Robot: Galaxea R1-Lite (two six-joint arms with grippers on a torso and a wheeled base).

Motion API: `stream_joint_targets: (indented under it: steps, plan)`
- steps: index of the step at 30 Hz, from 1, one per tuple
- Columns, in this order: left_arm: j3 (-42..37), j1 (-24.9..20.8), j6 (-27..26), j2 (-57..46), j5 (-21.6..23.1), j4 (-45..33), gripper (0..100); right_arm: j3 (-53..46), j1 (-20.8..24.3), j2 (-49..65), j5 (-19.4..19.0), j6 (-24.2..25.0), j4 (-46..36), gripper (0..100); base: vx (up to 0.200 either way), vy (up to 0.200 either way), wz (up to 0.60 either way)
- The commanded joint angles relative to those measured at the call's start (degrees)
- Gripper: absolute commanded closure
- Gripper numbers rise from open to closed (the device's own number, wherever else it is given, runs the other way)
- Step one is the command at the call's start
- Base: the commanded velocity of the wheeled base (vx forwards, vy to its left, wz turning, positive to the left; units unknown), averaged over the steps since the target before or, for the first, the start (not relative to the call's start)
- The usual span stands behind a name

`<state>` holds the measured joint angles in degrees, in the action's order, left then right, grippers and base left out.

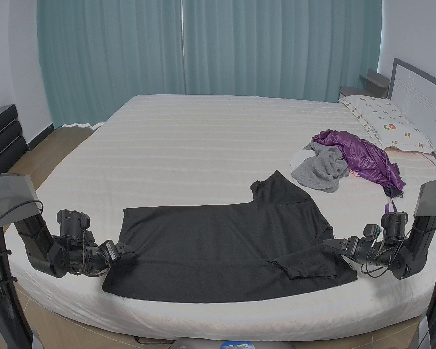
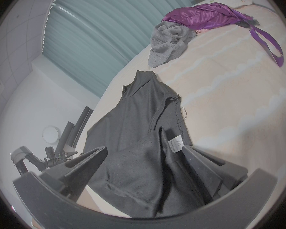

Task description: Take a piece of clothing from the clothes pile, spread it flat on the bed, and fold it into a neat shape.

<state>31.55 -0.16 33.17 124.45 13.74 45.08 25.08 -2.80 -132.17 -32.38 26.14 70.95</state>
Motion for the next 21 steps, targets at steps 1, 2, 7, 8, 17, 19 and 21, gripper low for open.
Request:
stream_joint_targets:
  steps: [1, 2, 7, 8, 17, 19, 21]
  plan:
    - [-0.44, 0.25, 0.4, -3.96, 0.06, -0.08, 0, -2.31, -0.01, 4.29, -0.14, 3.22, 0.59, 0, 0.0, 0.0, 0.0]
    - [-0.17, 0.25, 1.55, -4.66, 0.15, 0.01, 0, -2.93, -0.01, 5.78, -0.14, 5.86, 1.12, 0, 0.0, 0.0, 0.0]
    - [2.02, 0.51, 7.52, -6.59, 0.59, 0.36, 0, -3.28, 0.17, 8.07, 0.03, 13.24, 1.74, 0, 0.0, 0.0, 0.0]
    - [2.46, 0.51, 8.23, -6.77, 0.59, 0.45, 0, -3.37, 0.43, 8.16, 0.12, 13.85, 1.91, 0, 0.0, 0.0, 0.0]
    - [10.11, 1.56, 9.28, -6.07, 0.76, -0.17, 0, -4.42, 1.66, 9.65, 0.65, 15.61, 2.53, 0, 0.0, 0.0, 0.0]
    - [14.77, 2.0, 9.1, -3.96, 0.68, -1.31, 0, -4.77, 2.01, 9.91, 0.83, 15.61, 2.53, 0, 0.0, 0.0, 0.0]
    - [18.46, 2.0, 9.02, -3.08, 0.68, -3.07, 0, -4.95, 2.54, 9.91, 0.83, 15.61, 2.53, 0, 0.0, 0.0, 0.0]
